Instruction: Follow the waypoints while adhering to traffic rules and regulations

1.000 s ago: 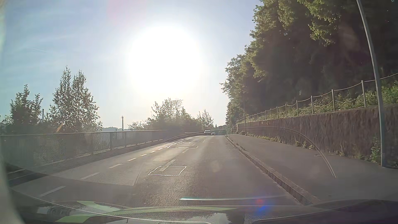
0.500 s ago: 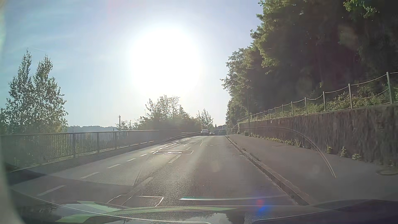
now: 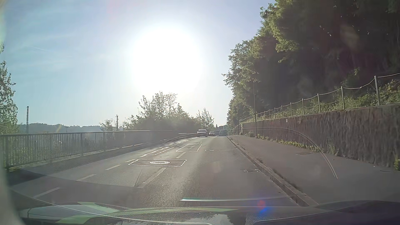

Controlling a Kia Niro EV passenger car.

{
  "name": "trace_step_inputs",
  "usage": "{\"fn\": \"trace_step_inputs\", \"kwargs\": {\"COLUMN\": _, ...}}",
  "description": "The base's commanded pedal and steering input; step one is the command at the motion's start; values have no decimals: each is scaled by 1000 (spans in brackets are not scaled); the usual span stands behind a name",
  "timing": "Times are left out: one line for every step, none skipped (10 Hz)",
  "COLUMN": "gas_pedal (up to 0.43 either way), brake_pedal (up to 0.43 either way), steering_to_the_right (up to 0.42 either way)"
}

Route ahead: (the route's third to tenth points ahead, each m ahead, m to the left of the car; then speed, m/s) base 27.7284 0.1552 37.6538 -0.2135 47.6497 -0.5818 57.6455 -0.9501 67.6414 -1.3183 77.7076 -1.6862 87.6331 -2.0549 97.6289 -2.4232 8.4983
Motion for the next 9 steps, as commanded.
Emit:
{"fn": "trace_step_inputs", "kwargs": {"gas_pedal": 87, "brake_pedal": 0, "steering_to_the_right": 4}}
{"fn": "trace_step_inputs", "kwargs": {"gas_pedal": 98, "brake_pedal": 0, "steering_to_the_right": 4}}
{"fn": "trace_step_inputs", "kwargs": {"gas_pedal": 98, "brake_pedal": 0, "steering_to_the_right": 4}}
{"fn": "trace_step_inputs", "kwargs": {"gas_pedal": 110, "brake_pedal": 0, "steering_to_the_right": 4}}
{"fn": "trace_step_inputs", "kwargs": {"gas_pedal": 118, "brake_pedal": 0, "steering_to_the_right": 4}}
{"fn": "trace_step_inputs", "kwargs": {"gas_pedal": 138, "brake_pedal": 0, "steering_to_the_right": 4}}
{"fn": "trace_step_inputs", "kwargs": {"gas_pedal": 150, "brake_pedal": 0, "steering_to_the_right": 4}}
{"fn": "trace_step_inputs", "kwargs": {"gas_pedal": 169, "brake_pedal": 0, "steering_to_the_right": 2}}
{"fn": "trace_step_inputs", "kwargs": {"gas_pedal": 197, "brake_pedal": 0, "steering_to_the_right": -1}}
